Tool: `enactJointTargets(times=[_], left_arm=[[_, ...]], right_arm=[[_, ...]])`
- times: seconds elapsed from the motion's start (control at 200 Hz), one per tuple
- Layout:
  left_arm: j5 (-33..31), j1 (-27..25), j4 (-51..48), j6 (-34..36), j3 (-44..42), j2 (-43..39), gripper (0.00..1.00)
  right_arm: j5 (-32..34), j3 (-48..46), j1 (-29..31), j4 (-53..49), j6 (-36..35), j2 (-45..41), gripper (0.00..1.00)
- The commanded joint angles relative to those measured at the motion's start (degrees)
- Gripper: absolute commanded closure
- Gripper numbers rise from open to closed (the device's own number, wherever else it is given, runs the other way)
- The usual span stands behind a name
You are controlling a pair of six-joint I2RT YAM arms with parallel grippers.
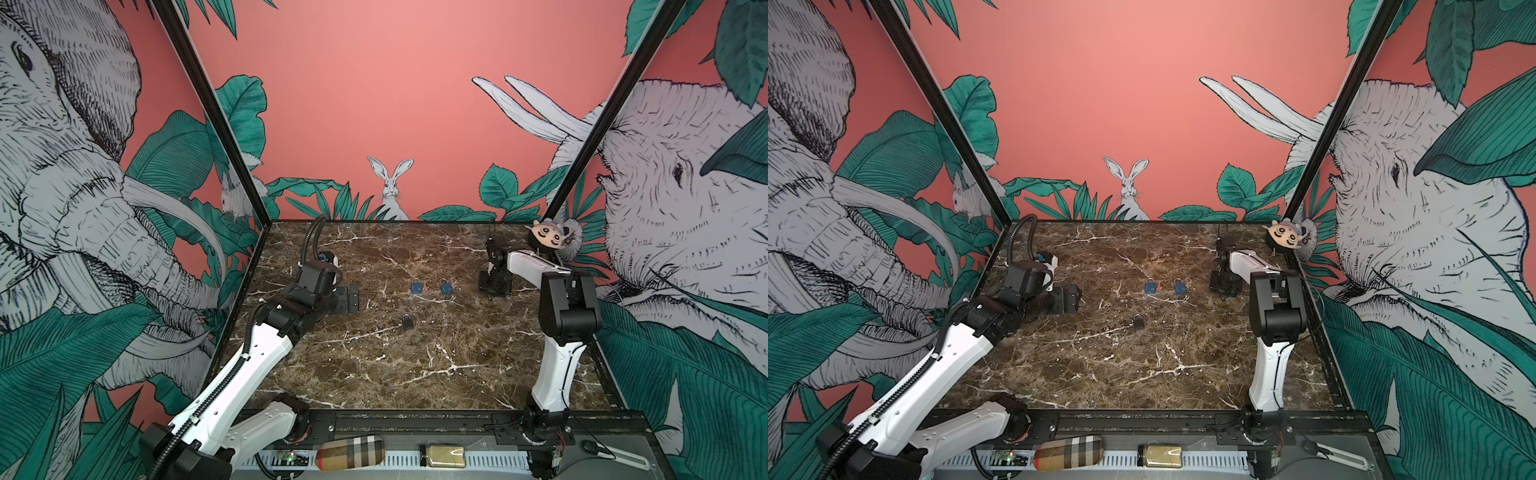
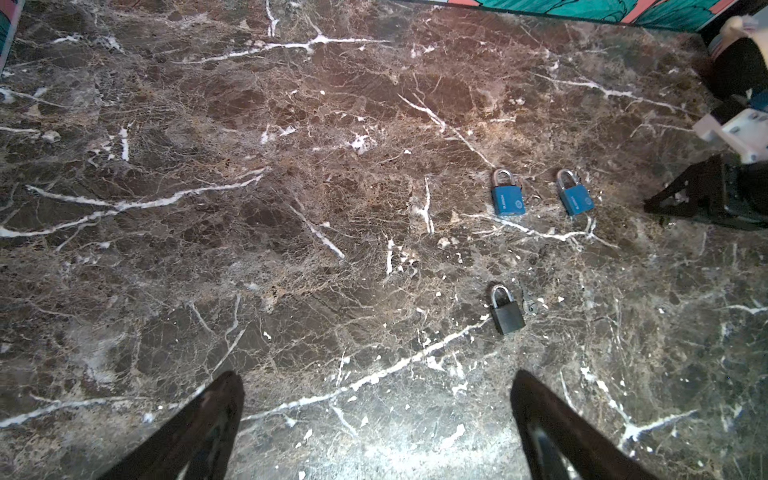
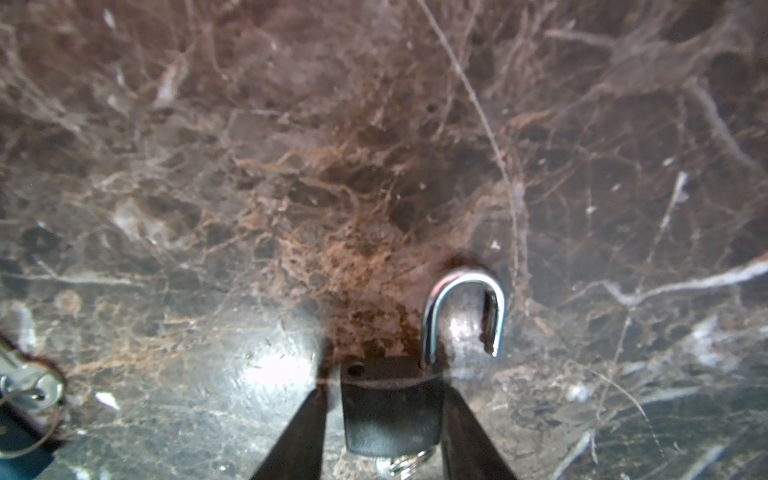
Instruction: Lock with the key
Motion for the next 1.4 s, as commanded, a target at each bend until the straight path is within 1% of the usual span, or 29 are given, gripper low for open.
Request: enactJointTargets(times=[0.0,0.09,0.165,0.295,0.38,0.475,0.66,0.765,0.785,0.83,0.965,1.055,1.17,1.251,1.396], left_arm=[[0.67,0.24,-2.19,2.41,2.64,0.62,0.01],[1.41,0.33,-3.44,2.74,3.84,1.78,0.01],[4.22,0.33,-2.78,3.72,3.85,1.96,0.01],[6.23,0.32,-2.20,3.12,4.26,1.42,0.01],[6.44,0.33,-1.85,3.06,4.16,0.61,0.01],[7.10,0.33,-2.34,3.88,4.51,0.54,0.01],[12.77,0.33,-3.10,4.58,5.89,3.02,0.01],[15.60,0.32,-3.22,3.92,6.78,4.42,0.01],[16.08,0.33,-3.10,3.91,6.87,4.59,0.01],[17.39,0.35,-2.87,3.66,7.06,4.94,0.01],[21.94,0.36,-1.15,2.59,7.07,6.07,0.01],[25.06,0.33,0.49,1.15,7.04,7.54,0.05],[28.93,0.33,2.69,-0.36,6.20,9.72,0.09],[32.24,0.24,6.44,-1.86,4.31,10.77,0.10],[35.10,-0.21,10.84,-4.03,2.67,13.49,0.12]], right_arm=[[0.68,-1.13,-0.33,-0.79,-0.55,1.90,0.63],[0.27,-1.60,-0.33,-0.54,-0.73,1.47,0.72],[-0.40,-2.18,-0.33,-0.27,-1.08,0.66,0.77],[-2.37,-3.41,-0.33,1.14,-2.80,-1.48,0.86],[-5.59,-5.02,-0.33,3.77,-5.14,-4.08,0.89],[-8.45,-5.80,-0.12,4.38,-7.34,-7.98,0.92],[-11.15,-9.78,3.65,3.64,-12.58,-18.39,0.92],[-12.31,-11.41,7.78,2.59,-14.81,-23.32,0.91],[-12.69,-11.77,8.58,2.64,-14.95,-25.76,0.91],[-13.97,-12.72,10.23,2.67,-15.15,-27.98,0.91],[-16.11,-15.35,15.27,2.92,-14.34,-34.25,0.91],[-16.74,-17.37,18.92,3.49,-12.96,-38.04,0.91],[-16.13,-19.23,23.22,3.22,-11.02,-41.75,0.92],[-16.74,-20.61,26.20,3.60,-9.70,-43.74,0.91],[-14.44,-22.53,31.95,3.72,-7.82,-46.60,0.91]])
